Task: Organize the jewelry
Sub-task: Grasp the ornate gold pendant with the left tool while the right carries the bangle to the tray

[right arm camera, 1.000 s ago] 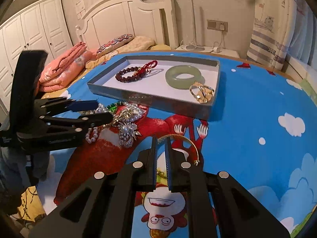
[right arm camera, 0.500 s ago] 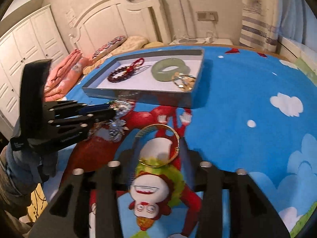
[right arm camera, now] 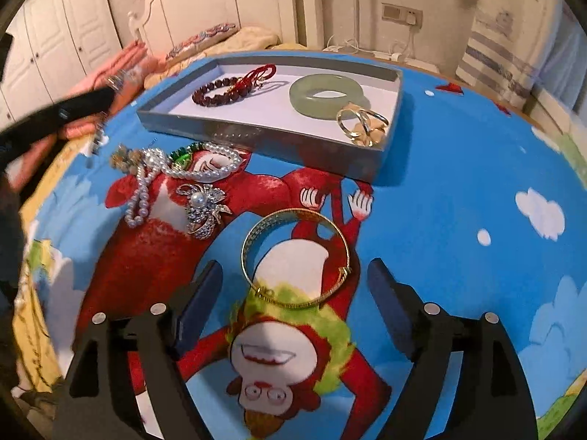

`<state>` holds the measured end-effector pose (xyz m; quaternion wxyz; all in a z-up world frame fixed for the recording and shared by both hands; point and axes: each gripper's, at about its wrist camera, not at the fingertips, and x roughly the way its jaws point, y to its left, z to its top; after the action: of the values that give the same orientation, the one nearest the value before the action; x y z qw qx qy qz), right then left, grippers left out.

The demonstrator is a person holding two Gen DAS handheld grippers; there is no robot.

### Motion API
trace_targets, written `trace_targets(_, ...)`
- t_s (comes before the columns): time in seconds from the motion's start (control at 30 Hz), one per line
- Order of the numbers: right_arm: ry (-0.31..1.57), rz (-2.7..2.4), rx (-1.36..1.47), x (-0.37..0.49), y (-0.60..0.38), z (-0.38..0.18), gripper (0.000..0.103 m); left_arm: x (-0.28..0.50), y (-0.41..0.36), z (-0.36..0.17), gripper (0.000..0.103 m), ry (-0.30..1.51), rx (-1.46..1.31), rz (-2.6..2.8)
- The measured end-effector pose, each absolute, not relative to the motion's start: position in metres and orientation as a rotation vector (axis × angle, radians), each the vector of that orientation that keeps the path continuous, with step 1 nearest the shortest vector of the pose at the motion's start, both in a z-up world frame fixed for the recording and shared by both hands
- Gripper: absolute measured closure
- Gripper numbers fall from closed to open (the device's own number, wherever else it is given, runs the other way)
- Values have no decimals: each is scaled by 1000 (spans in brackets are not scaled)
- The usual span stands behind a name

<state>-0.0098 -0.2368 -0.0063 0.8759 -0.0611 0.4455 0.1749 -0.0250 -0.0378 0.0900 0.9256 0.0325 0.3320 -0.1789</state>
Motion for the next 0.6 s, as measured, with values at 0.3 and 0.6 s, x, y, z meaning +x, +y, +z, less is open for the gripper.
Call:
trace_targets(0.3,873,328,-104,-15,-244,2,43,-30,-28,84,88,706,76,-321)
trace_targets(0.6,781,347,-89,2,-237,34,43,-3,-22,91,88,702,58,-304)
